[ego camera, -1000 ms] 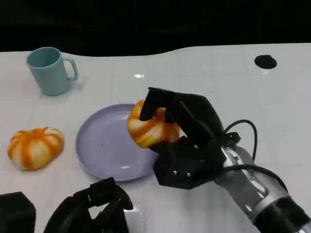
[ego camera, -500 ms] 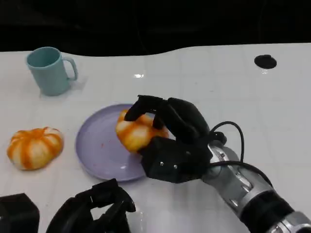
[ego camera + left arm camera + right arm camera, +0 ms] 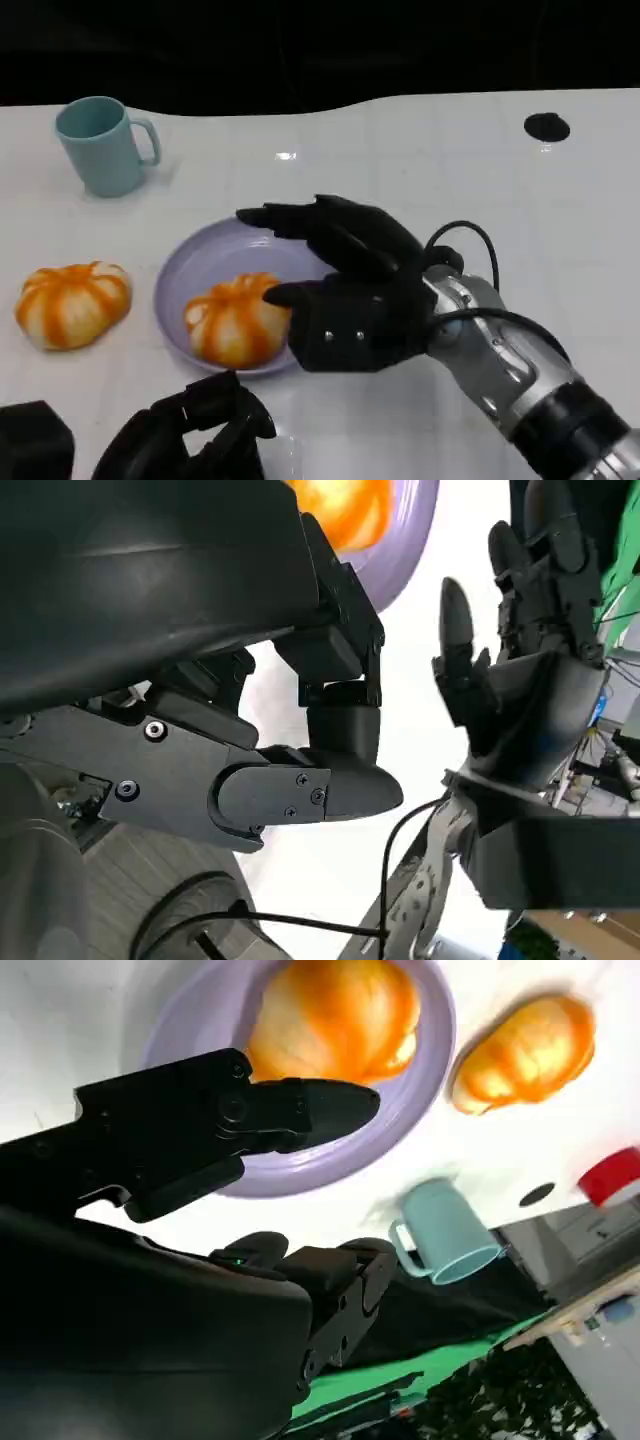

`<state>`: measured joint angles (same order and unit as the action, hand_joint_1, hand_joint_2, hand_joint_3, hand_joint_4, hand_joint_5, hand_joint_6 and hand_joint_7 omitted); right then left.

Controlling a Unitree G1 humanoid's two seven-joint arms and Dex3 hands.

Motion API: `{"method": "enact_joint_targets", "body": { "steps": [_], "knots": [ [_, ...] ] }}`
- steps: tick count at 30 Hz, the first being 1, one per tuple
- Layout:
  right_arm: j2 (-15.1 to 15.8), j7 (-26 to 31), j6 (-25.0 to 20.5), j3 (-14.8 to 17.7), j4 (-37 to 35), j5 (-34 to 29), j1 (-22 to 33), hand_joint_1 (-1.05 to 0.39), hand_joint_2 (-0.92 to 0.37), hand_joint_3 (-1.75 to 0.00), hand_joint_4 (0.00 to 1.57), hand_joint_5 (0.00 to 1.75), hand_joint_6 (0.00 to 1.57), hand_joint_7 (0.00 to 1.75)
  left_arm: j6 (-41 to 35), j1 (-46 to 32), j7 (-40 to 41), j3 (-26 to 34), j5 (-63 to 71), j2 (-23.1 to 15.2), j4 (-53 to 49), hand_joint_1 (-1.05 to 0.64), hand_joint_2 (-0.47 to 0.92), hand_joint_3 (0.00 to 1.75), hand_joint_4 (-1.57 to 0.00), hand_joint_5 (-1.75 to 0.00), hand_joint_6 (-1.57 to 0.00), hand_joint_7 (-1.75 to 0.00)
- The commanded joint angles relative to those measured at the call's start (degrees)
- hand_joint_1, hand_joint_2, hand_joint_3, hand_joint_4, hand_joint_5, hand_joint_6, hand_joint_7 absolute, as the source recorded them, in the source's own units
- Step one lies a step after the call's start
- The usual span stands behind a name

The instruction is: Grasp the bread from the table and place it into the plate.

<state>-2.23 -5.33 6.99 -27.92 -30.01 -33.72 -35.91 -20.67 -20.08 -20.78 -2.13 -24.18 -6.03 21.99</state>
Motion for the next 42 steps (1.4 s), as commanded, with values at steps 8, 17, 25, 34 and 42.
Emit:
{"method": "enact_joint_targets", "body": {
  "steps": [8,17,25,34,42],
  "knots": [
    [5.43,-4.99,-1.28,3.18,16.22,4.75,8.74,-0.59,-0.92,-0.3,0.22,0.56,0.44,0.06,0.15,1.06,0.24,1.01,-0.58,-0.57,-0.48,-0.55,0.92,0.37,-0.77,-1.73,-0.77,-1.39],
    [6.34,-3.59,6.14,8.19,27.38,15.14,21.69,-0.43,-0.92,-0.21,0.57,0.82,0.71,0.18,0.14,0.85,0.11,1.22,-0.8,-0.75,-0.41,-0.54,0.92,0.4,-0.75,-1.75,-0.75,-1.4],
    [7.81,-2.13,11.99,11.94,34.23,19.63,31.21,-0.33,-0.92,-0.25,0.61,1.26,0.83,0.4,-0.05,0.87,0.18,1.3,-0.85,-0.82,-0.17,-0.54,0.92,0.39,-0.76,-1.75,-0.75,-1.42],
    [9.3,-2.45,16.3,17.28,38.6,25.9,40.5,-0.13,-0.55,-1.01,0.8,1.4,0.76,1.05,-0.04,0.41,0.6,0.3,0.36,-1.05,0.56,-0.55,0.92,0.41,-0.77,-1.75,-0.74,-1.43],
    [11.67,-5.64,7.93,21.64,48.27,32.91,51.33,-0.18,-0.5,-1.21,0.79,1.74,0.73,1.46,-0.25,0.61,1.47,0.08,1.34,-0.85,0.63,-0.57,0.92,0.38,-0.78,-1.74,-0.75,-1.43]
  ]
}}
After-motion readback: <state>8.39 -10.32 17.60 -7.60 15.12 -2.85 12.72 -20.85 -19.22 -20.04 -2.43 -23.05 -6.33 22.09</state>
